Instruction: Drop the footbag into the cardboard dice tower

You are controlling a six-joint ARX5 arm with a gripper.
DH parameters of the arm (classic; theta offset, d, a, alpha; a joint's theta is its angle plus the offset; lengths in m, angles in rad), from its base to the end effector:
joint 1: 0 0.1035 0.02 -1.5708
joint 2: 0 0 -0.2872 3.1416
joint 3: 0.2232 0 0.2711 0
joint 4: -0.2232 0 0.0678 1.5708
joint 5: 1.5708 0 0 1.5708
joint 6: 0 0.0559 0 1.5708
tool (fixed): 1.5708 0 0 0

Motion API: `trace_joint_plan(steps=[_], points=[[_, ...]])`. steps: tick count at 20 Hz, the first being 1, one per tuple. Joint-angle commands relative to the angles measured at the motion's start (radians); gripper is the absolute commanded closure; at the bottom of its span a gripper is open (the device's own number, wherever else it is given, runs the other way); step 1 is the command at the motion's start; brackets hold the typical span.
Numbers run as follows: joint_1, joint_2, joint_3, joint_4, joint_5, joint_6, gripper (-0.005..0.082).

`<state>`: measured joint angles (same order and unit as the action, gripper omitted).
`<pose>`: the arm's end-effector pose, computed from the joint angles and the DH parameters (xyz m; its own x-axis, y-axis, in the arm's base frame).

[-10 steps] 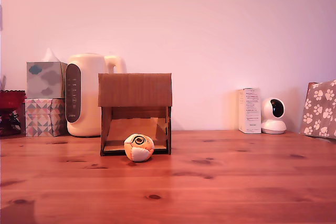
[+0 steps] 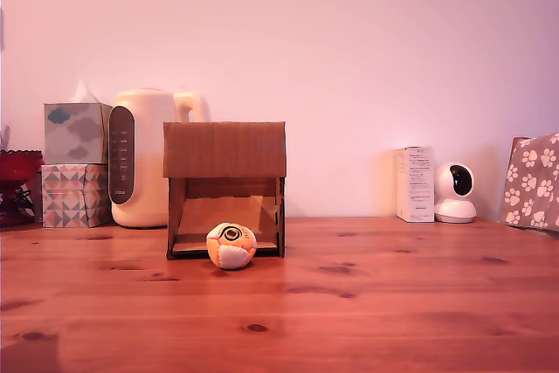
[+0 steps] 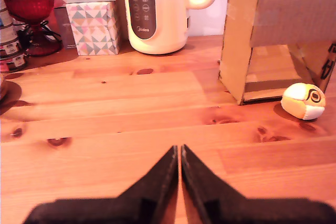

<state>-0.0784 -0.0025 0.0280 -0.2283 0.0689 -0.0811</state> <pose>0.1157 -0.0130 0.1465 0.9698 -0.1452 -0.1960 0.1291 0.9873 -0.0929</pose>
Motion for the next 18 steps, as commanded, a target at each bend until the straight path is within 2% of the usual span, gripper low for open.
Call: trace_joint_plan(steps=[1, 4, 6, 10, 13, 15, 18], points=[[0.0, -0.01, -0.023, 0.051, 0.048, -0.056, 0.0791], [-0.001, -0.01, 0.007, 0.151, 0.101, -0.108, 0.0791], [-0.001, -0.01, 0.045, 0.162, 0.117, -0.121, 0.0791], [-0.011, 0.032, 0.126, 0.204, 0.183, -0.159, 0.0791], [-0.045, 0.153, 0.172, 0.245, 0.218, -0.163, 0.0791], [-0.083, 0.258, 0.175, 0.323, 0.239, -0.163, 0.0791], [-0.177, 0.447, 0.176, 0.447, 0.241, -0.163, 0.0791]])
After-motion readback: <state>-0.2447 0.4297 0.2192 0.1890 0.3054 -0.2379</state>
